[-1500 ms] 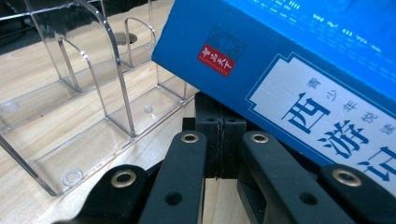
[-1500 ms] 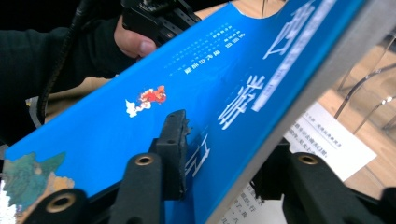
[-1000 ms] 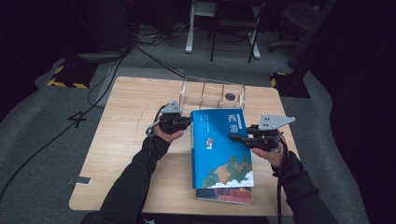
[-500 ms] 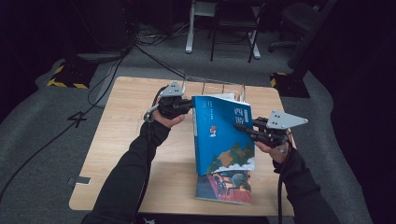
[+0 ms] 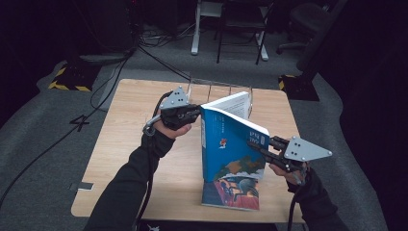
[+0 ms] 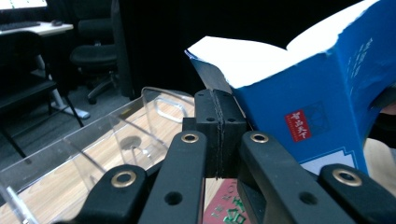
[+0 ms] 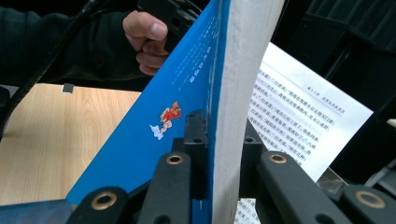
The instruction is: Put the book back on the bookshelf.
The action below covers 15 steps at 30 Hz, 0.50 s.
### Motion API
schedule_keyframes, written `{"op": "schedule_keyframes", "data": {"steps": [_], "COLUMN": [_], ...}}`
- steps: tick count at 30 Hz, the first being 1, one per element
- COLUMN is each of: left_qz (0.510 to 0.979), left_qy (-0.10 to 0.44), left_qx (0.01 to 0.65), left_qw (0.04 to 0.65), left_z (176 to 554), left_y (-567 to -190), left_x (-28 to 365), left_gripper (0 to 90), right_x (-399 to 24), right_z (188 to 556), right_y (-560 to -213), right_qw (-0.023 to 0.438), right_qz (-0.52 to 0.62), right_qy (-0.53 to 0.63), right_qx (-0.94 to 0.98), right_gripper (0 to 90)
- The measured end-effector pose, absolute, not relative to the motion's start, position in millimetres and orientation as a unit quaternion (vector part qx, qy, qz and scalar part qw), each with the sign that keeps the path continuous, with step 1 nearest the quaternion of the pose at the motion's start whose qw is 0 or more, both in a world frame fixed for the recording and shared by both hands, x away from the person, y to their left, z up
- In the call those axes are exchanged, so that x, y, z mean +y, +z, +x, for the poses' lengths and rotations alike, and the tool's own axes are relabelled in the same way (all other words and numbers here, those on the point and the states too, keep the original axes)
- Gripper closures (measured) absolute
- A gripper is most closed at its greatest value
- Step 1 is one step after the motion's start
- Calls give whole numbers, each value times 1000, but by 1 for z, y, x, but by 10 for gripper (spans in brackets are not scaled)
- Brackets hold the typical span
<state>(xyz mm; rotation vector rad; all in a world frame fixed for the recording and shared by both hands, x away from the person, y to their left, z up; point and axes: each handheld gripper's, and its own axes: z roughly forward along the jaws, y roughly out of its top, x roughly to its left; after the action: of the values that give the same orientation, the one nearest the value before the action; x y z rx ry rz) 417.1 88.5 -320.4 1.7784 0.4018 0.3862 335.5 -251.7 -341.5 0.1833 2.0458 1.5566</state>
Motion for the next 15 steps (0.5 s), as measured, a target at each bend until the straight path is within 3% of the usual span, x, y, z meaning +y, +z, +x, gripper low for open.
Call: {"op": "schedule_keyframes", "data": {"steps": [11, 15], "left_qz": [768, 769], "left_qy": [173, 176], "left_qx": [169, 173], "left_qw": [593, 590], "left_z": [394, 384], "left_y": [-324, -331], "left_x": [86, 91], "left_gripper": [823, 752], "right_x": [-261, -264], "right_z": [318, 315], "right_y": [-346, -348], "right_qw": [280, 278], "right_qz": [61, 61], "right_qy": [582, 584], "right_qx": [761, 760], "right_gripper": [800, 800]}}
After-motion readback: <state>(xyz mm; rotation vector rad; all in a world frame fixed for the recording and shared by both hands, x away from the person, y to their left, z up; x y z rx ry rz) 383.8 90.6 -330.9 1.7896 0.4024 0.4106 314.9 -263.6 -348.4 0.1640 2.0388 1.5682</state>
